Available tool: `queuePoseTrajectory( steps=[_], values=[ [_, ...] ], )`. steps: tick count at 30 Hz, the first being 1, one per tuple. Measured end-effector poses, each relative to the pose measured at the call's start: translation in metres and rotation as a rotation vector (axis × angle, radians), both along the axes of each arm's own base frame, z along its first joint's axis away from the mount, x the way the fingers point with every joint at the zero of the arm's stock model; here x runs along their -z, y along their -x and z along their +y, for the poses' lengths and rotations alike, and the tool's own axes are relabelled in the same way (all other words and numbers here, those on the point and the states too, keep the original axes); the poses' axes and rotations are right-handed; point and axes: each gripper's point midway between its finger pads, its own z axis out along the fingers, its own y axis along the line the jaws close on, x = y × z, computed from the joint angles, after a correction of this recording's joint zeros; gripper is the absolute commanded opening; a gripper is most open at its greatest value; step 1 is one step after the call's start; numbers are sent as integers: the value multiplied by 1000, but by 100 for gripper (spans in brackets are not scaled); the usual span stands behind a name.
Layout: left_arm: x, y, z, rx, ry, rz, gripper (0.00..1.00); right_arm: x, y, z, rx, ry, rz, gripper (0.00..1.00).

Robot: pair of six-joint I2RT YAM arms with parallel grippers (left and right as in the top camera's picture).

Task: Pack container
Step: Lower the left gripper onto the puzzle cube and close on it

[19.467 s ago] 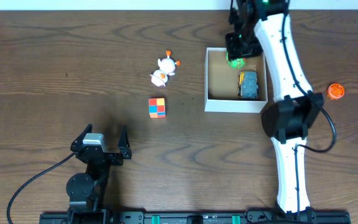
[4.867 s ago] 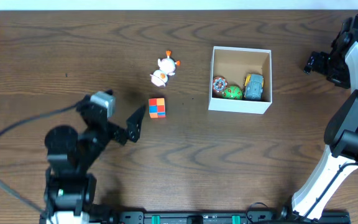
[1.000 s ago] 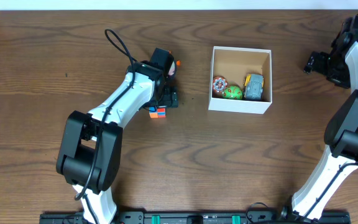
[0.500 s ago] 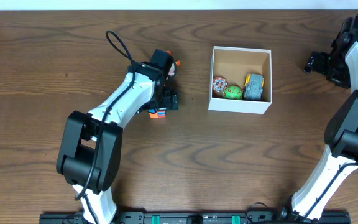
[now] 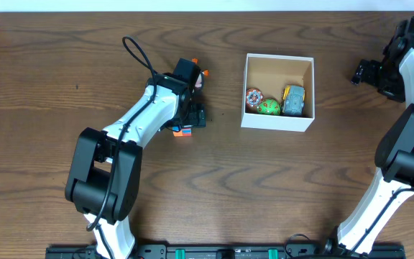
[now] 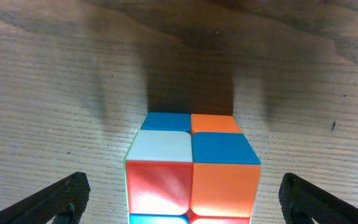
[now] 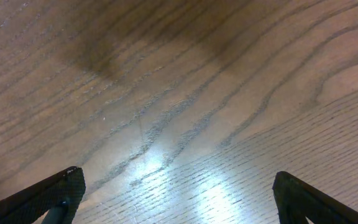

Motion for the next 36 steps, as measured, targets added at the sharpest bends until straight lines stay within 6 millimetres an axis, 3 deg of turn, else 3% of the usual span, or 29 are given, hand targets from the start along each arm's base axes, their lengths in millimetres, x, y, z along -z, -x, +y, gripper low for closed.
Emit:
queuePoseTrajectory(
  steps=[17, 23, 29, 36],
  values=[
    [0, -1, 1, 67, -14, -5, 100, 0, 0, 0, 0, 0, 0, 99],
    [0, -1, 2, 80, -20, -5, 71, 0, 0, 0, 0, 0, 0, 99],
    [0, 0, 2, 87, -26, -4, 66, 0, 0, 0, 0, 0, 0, 99],
    [0, 0, 2, 87, -26, -4, 52, 0, 0, 0, 0, 0, 0, 99]
  ],
)
